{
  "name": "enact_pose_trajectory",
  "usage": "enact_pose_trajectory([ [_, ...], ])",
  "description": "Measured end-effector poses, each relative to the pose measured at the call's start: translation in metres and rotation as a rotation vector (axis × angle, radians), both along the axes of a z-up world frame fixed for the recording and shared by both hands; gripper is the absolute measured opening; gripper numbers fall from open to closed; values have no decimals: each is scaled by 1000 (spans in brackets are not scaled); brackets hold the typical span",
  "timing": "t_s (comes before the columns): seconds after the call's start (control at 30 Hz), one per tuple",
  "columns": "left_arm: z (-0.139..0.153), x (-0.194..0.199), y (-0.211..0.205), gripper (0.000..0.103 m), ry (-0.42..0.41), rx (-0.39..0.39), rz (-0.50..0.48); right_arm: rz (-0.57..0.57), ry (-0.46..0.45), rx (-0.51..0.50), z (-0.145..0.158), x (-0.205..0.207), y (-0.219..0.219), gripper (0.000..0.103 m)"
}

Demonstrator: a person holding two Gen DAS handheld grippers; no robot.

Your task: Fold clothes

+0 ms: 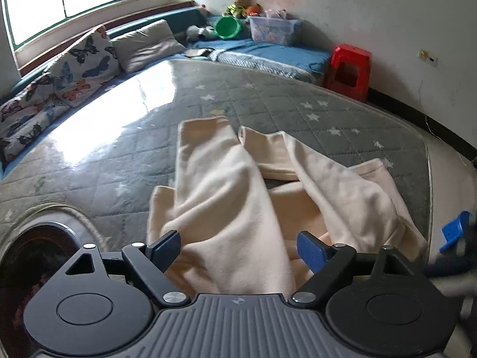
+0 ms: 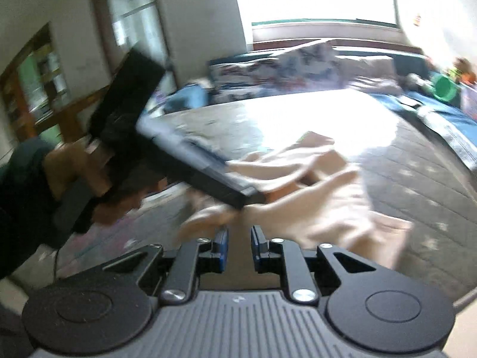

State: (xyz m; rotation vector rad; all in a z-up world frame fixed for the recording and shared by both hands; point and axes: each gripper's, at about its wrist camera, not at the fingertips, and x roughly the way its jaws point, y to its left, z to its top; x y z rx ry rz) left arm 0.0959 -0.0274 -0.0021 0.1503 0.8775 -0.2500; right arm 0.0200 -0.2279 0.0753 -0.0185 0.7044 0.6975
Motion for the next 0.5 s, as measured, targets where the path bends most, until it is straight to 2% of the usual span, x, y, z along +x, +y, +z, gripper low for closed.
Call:
enact_pose_trajectory([
  [0.13, -7, 3, -1, 78, 13, -2, -13, -81, 13, 24, 3, 13, -18, 16],
  [0.3, -9, 1, 3, 48, 19, -11, -19, -143, 48, 35, 1, 32, -22, 22],
  [0.4, -6, -5, 6, 37, 12, -22, -23, -168, 74, 26, -7, 48, -16, 22],
  [0.5, -1, -10, 6, 35, -5, -18, -37, -164, 107, 21, -16, 67, -4, 22],
])
